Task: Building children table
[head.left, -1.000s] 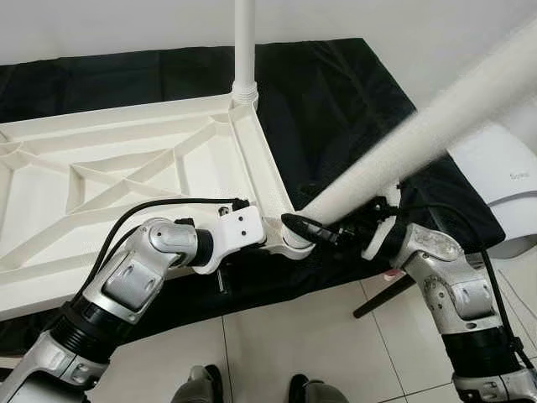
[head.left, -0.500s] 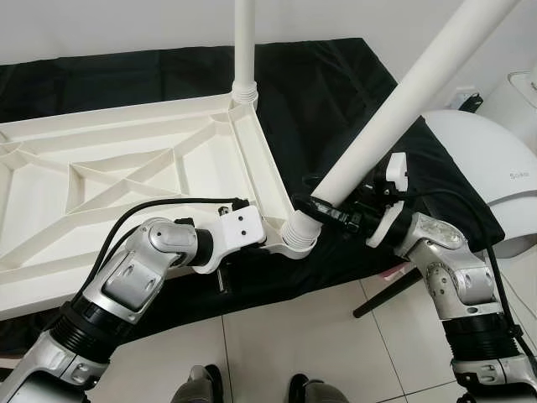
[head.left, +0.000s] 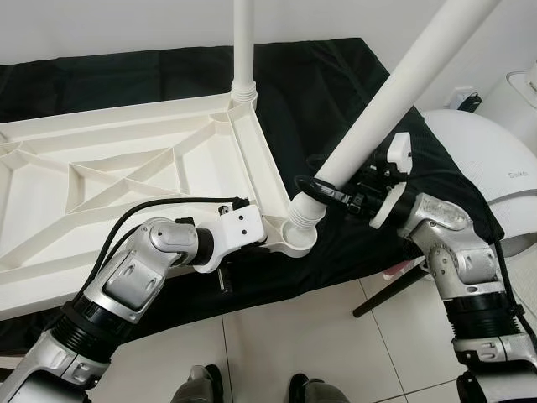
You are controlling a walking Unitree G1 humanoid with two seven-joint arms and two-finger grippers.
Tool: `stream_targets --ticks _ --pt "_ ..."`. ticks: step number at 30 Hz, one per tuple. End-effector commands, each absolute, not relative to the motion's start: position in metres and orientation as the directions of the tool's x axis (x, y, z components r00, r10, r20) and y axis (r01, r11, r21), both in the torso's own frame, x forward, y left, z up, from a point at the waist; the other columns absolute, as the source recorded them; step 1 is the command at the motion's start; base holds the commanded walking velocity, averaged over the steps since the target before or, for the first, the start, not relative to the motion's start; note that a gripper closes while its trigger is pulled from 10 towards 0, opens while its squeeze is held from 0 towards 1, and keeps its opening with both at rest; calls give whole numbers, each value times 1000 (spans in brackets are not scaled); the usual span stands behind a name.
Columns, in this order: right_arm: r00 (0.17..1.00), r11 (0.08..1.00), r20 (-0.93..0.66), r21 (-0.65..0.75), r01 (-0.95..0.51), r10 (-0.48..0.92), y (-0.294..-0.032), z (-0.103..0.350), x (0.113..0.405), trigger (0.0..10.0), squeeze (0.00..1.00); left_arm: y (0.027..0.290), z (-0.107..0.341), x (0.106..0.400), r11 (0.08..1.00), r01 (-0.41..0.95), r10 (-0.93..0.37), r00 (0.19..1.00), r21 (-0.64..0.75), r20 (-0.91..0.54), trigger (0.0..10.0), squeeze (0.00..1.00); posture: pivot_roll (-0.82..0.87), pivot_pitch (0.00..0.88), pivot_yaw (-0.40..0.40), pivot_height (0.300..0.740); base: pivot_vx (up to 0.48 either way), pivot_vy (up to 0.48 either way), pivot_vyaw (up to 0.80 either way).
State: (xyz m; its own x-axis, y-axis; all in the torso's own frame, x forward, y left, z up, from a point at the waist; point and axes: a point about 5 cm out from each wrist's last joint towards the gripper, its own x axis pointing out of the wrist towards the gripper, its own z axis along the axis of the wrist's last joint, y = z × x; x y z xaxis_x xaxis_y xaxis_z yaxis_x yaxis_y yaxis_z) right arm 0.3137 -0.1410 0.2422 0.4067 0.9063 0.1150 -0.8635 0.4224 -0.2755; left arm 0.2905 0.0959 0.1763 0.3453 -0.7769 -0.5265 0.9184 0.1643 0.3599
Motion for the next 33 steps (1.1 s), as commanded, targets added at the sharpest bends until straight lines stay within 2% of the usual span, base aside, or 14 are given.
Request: stream_targets --ticks 1,6,10,15,24,33 --pt "377 389 101 -308 -868 921 -139 245 313 10000 0 100 155 288 181 931 -729 344 318 -592 10000 0 -22 200 -3 740 0 0 0" --pt "348 353 73 -295 -888 935 -136 243 313 10000 0 101 155 288 186 930 -728 348 318 -591 10000 0 -17 204 -10 740 0 0 0" --pt "283 285 43 -251 -925 958 -132 238 307 10000 0 102 155 287 192 929 -727 352 317 -590 10000 0 -13 210 -12 740 0 0 0" --pt "239 234 5 -226 -946 971 -132 230 302 10000 0 102 154 286 195 929 -726 353 316 -590 10000 0 -14 215 -11 740 0 0 0" --pt "243 229 -39 -220 -948 969 -134 219 302 10000 0 102 154 286 196 929 -727 352 313 -590 10000 0 -14 221 -11 740 0 0 0" --pt "267 234 -89 -271 -934 960 -133 215 306 10000 0 102 155 286 202 928 -726 356 313 -588 10000 0 -11 225 -14 740 0 0 0"
